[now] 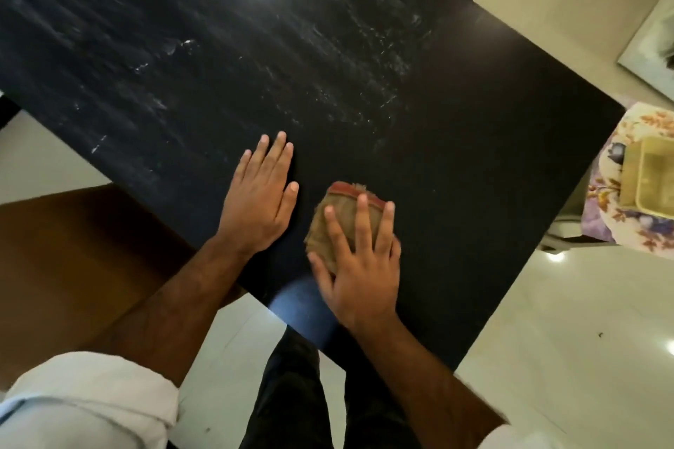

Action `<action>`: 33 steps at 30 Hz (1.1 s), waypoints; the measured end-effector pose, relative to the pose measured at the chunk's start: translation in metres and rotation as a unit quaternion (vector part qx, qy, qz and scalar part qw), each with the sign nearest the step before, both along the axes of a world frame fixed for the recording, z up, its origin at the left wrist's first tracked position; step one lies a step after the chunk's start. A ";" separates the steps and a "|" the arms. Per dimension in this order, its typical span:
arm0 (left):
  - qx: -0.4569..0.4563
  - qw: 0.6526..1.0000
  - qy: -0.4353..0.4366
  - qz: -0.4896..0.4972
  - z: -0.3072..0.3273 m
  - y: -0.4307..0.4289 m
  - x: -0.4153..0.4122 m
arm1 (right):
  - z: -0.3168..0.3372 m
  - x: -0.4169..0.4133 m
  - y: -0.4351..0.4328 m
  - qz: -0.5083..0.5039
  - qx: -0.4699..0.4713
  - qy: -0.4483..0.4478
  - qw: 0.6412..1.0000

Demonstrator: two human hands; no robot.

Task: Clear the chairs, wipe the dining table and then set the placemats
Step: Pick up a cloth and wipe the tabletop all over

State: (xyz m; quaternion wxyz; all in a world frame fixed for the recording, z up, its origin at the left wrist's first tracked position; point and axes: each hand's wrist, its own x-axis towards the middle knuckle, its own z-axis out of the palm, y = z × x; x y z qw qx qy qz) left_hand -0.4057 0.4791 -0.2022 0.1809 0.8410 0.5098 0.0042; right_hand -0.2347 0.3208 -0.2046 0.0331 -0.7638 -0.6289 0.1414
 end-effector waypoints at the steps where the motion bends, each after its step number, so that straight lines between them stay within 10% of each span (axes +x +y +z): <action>1: 0.017 1.000 0.008 -0.006 -0.003 0.005 0.004 | -0.002 0.017 0.021 -0.015 -0.003 -0.014 1.000; 9: 0.036 0.995 0.082 -0.033 -0.013 0.041 0.023 | -0.012 0.085 0.221 -0.073 0.021 -0.052 0.996; 18: 0.029 0.995 0.088 -0.040 -0.016 0.042 0.022 | 0.002 0.093 0.146 -0.005 -0.035 -0.032 0.999; 24: 0.031 0.994 0.096 -0.041 -0.022 0.044 0.021 | -0.007 0.185 0.285 -0.146 0.008 -0.040 0.988; 33: 0.035 0.994 0.093 -0.038 -0.026 0.043 0.022 | -0.010 0.137 0.296 -0.020 0.013 -0.053 0.998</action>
